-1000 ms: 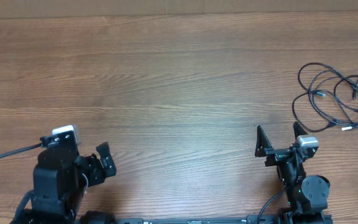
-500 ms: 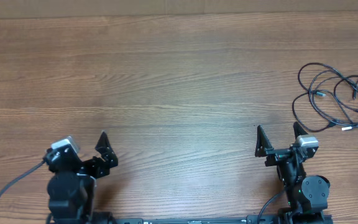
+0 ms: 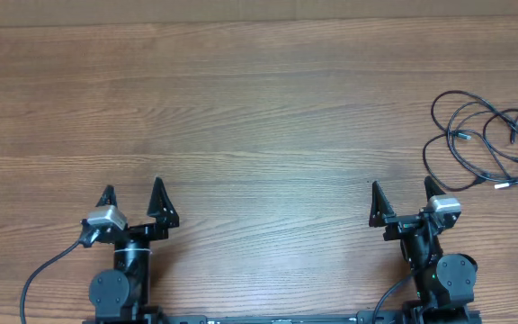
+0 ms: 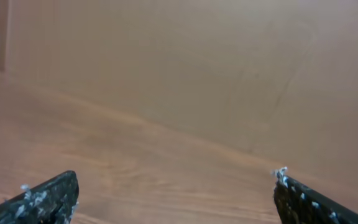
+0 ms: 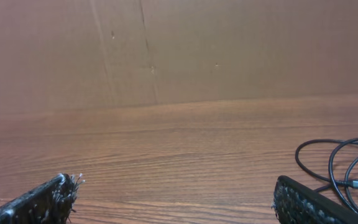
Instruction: Untangle cables
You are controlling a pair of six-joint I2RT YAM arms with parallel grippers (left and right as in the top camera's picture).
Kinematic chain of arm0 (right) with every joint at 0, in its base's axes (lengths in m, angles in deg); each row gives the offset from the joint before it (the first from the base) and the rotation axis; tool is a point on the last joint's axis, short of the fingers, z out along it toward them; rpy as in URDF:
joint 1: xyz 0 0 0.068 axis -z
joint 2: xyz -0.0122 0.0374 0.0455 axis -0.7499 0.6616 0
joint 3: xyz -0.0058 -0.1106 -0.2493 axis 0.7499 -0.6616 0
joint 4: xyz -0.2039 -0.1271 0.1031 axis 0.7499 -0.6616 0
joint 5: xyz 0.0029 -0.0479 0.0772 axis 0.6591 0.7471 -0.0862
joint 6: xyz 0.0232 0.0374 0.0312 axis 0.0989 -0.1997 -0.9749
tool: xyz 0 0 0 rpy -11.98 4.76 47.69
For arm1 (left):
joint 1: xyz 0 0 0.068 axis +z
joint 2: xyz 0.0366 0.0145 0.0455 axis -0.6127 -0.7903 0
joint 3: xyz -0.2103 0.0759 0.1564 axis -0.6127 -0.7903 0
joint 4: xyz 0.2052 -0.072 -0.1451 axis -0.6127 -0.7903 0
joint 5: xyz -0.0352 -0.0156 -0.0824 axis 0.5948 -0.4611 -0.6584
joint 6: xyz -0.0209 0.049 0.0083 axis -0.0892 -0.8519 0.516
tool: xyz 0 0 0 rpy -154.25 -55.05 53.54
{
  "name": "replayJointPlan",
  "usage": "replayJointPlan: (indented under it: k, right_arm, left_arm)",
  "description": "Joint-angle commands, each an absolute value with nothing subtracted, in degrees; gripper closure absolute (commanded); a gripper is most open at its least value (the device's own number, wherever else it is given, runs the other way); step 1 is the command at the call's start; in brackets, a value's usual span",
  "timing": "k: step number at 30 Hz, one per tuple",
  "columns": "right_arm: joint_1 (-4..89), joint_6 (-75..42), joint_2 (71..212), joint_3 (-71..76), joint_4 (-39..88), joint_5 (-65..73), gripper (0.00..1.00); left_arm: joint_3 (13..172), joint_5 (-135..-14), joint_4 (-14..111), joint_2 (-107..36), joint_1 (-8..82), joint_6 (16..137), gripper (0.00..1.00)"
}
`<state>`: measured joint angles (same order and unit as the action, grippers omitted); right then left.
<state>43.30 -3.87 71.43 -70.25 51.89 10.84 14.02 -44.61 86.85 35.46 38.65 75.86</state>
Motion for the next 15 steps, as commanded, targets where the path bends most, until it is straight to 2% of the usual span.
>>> replayJointPlan:
  k: [1, 8, 15]
  right_arm:
    - [43.39, -3.67, 70.97, -70.84, 52.22, 11.17, 0.0]
    - [43.39, -3.67, 70.97, -70.84, 52.22, 11.17, 0.0]
    - [43.39, -3.67, 70.97, -70.84, 52.24, 11.17, 0.0]
  left_arm:
    - [12.82, -45.33, 88.75, 36.14, 39.04, 69.54, 0.0]
    - [12.82, -47.69, 86.54, 36.14, 39.04, 60.76, 0.01]
    - [12.82, -49.2, 77.86, 36.14, 39.04, 60.41, 0.0]
